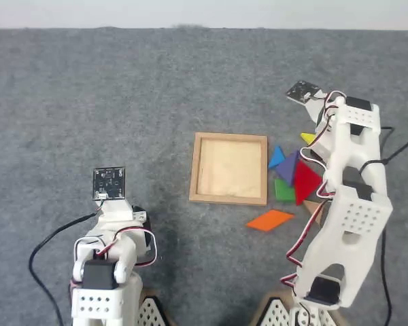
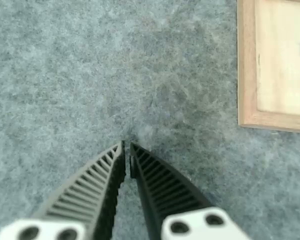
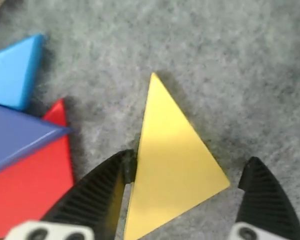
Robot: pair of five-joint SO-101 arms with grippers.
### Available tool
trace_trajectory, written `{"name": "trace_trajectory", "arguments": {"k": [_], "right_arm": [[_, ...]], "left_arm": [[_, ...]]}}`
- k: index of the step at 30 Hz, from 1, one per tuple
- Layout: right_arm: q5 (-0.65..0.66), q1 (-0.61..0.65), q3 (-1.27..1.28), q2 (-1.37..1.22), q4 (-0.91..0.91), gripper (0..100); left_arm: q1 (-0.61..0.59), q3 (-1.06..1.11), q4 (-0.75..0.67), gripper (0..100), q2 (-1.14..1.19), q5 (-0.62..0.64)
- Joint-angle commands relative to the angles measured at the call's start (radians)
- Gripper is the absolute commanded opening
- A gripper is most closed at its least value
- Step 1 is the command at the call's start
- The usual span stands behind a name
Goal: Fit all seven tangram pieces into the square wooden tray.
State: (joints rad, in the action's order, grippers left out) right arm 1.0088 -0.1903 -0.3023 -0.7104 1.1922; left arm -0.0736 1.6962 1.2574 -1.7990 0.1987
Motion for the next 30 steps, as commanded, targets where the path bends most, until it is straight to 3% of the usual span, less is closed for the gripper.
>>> {"name": "trace_trajectory", "arguments": {"k": [1, 6, 10, 25, 30], "right_arm": [[0.008, -0.054, -0.028, -0.041, 0.001, 30.1], [0.008, -0.062, -0.028, -0.036, 0.051, 21.4], [0.002, -0.07, -0.034, -0.025, 0.087, 20.7], [-0.385, -0.189, -0.028, 0.295, 0.197, 20.1], [-0.425, -0.232, -0.026, 0.292, 0.197, 20.4]], "left_arm": [[-0.006, -0.013, 0.005, 1, -0.02, -0.015], [-0.006, -0.013, 0.005, 1, -0.02, -0.015], [-0.006, -0.013, 0.005, 1, -0.02, -0.015], [-0.006, -0.013, 0.005, 1, -0.02, -0.015], [-0.006, -0.013, 0.005, 1, -0.02, -0.015]]}}
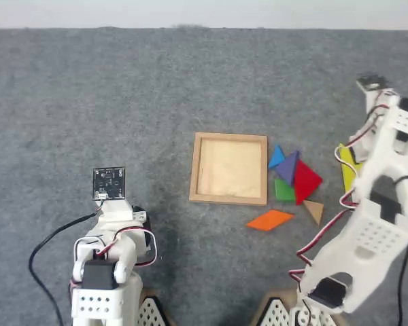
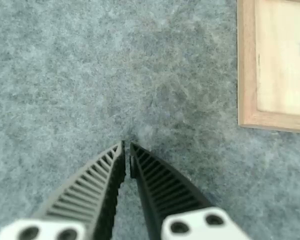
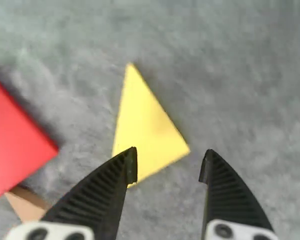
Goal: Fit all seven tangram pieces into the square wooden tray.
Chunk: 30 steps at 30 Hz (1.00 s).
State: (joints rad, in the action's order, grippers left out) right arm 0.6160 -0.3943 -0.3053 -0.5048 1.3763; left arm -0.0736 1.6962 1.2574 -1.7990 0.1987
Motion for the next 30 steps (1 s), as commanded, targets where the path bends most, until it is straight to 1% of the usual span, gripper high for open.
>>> {"name": "trace_trajectory", "arguments": {"k": [1, 3, 6, 9, 13, 17, 20, 23, 30], "right_arm": [[-0.037, -0.028, -0.017, 0.082, 0.015, 20.6], [-0.083, -0.024, 0.011, 0.07, 0.016, 21.6], [-0.224, -0.019, 0.044, 0.045, -0.005, 29.2], [-0.305, 0.005, 0.077, 0.025, -0.05, 35.3], [-0.324, 0.084, 0.137, -0.018, -0.119, 35.1], [-0.359, 0.101, 0.158, -0.068, -0.188, 35.1], [-0.359, 0.096, 0.149, -0.077, -0.165, 35.1], [-0.327, 0.102, 0.147, -0.084, -0.14, 35.1], [-0.328, 0.093, 0.147, -0.085, -0.133, 35.0]], "left_arm": [[-0.006, -0.013, 0.005, 1, -0.02, -0.015], [-0.006, -0.013, 0.005, 1, -0.02, -0.015], [-0.006, -0.013, 0.005, 1, -0.02, -0.015], [-0.006, -0.013, 0.005, 1, -0.02, -0.015], [-0.006, -0.013, 0.005, 1, -0.02, -0.015], [-0.006, -0.013, 0.005, 1, -0.02, -0.015], [-0.006, -0.013, 0.005, 1, -0.02, -0.015], [-0.006, -0.013, 0.005, 1, -0.02, -0.015], [-0.006, -0.013, 0.005, 1, -0.02, -0.015]]}}
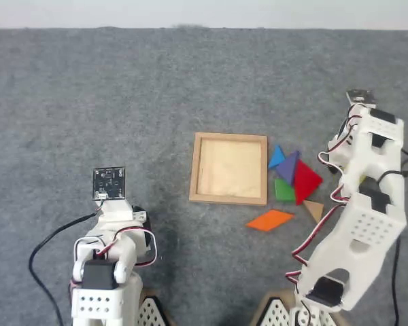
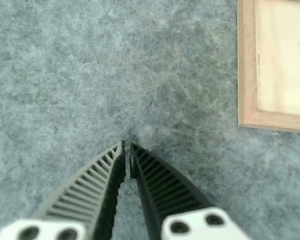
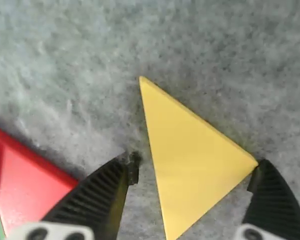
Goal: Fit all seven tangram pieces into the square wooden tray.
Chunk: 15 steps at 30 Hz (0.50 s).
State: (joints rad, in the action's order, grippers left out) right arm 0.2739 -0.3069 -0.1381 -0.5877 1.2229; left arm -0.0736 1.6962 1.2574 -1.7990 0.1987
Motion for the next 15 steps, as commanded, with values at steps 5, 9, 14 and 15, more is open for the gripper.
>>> {"name": "trace_trajectory", "arguments": {"k": [5, 9, 14, 15], "right_arm": [[0.017, 0.007, -0.025, -0.002, 0.005, 35.0], [0.15, 0.001, -0.026, 0.008, 0.01, 35.3], [0.27, -0.01, -0.021, 0.031, 0.016, 35.4], [0.284, -0.015, -0.021, 0.031, 0.016, 35.4]], "left_arm": [[-0.006, -0.013, 0.005, 1, -0.02, -0.015], [-0.006, -0.013, 0.005, 1, -0.02, -0.015], [-0.006, -0.013, 0.005, 1, -0.02, -0.015], [-0.006, -0.013, 0.005, 1, -0.02, -0.015]]}}
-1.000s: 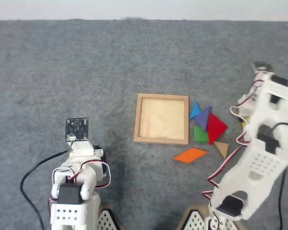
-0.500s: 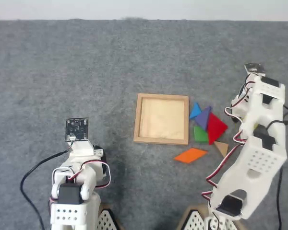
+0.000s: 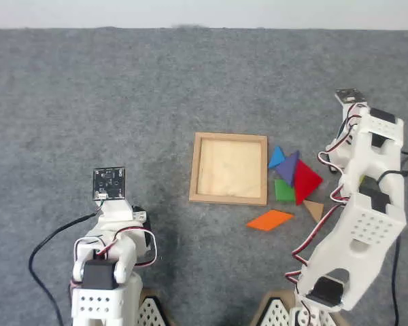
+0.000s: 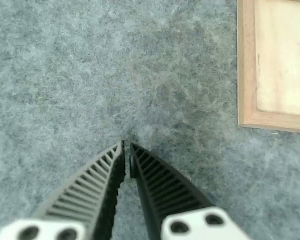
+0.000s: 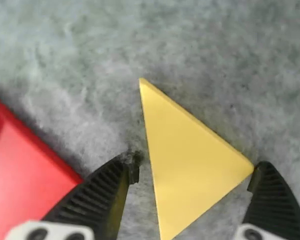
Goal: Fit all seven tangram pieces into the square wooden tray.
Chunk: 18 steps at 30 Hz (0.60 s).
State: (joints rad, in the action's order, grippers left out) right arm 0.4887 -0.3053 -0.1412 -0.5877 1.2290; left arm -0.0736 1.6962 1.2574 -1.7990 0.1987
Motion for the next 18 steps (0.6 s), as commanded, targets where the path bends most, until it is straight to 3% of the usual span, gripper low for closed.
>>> {"name": "trace_trajectory", "arguments": {"k": [1, 9, 14, 18], "right_arm": [[0.08, -0.022, -0.018, 0.031, 0.01, 35.4], [0.086, -0.025, -0.017, -0.004, 0.001, 34.8], [0.086, -0.027, -0.02, 0.005, 0.012, 24.7], [0.077, -0.024, -0.011, 0.038, 0.044, 24.1]], "left_arm": [[-0.006, -0.013, 0.005, 1, -0.02, -0.015], [-0.006, -0.013, 0.005, 1, -0.02, -0.015], [-0.006, -0.013, 0.005, 1, -0.02, -0.015], [-0.006, -0.013, 0.005, 1, -0.02, -0.015]]}}
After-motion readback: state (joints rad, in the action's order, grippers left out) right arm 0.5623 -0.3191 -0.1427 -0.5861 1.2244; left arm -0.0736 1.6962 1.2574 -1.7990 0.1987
